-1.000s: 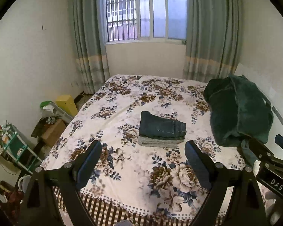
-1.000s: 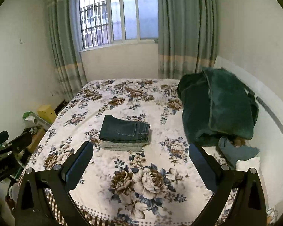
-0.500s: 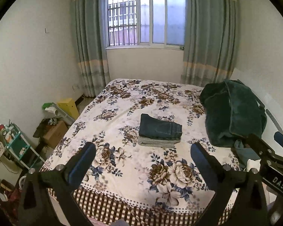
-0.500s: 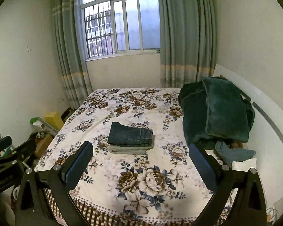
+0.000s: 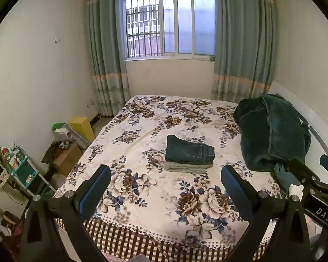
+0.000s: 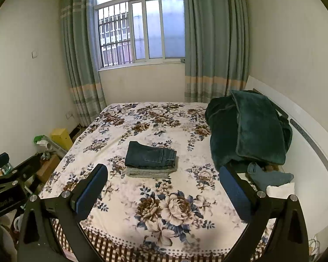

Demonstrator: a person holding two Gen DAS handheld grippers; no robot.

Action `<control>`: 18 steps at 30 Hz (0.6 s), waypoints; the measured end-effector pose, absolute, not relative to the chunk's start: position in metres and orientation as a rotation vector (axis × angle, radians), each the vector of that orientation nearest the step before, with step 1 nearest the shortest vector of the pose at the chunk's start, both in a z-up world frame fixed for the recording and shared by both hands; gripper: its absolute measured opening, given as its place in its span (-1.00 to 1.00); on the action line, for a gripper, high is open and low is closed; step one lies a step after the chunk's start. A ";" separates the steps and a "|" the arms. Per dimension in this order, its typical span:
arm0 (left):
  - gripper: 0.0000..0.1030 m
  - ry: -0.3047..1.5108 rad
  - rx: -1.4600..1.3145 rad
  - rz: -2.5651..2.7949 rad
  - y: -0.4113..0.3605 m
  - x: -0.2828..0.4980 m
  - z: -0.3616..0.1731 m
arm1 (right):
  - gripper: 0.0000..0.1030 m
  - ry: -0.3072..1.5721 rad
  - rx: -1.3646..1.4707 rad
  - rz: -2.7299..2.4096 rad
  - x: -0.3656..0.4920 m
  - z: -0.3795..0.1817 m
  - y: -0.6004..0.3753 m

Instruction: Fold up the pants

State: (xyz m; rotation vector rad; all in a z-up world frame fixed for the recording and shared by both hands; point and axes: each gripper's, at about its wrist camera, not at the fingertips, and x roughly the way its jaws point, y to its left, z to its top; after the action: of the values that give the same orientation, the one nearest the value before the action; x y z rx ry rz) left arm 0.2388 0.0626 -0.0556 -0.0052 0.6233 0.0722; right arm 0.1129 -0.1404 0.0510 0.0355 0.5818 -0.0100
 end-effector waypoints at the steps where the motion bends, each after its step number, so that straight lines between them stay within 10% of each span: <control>1: 1.00 0.624 -0.005 0.069 0.063 0.239 -0.055 | 1.00 0.579 0.037 -0.011 0.111 0.052 -0.140; 18: 1.00 0.622 -0.011 0.072 0.058 0.232 -0.054 | 1.00 0.573 0.037 -0.003 0.112 0.054 -0.140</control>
State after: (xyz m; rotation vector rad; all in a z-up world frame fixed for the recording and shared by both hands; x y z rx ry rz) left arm 0.2320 0.0577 -0.0542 -0.0106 0.6222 0.0716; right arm 0.1124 -0.1399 0.0542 0.0373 0.5730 -0.0028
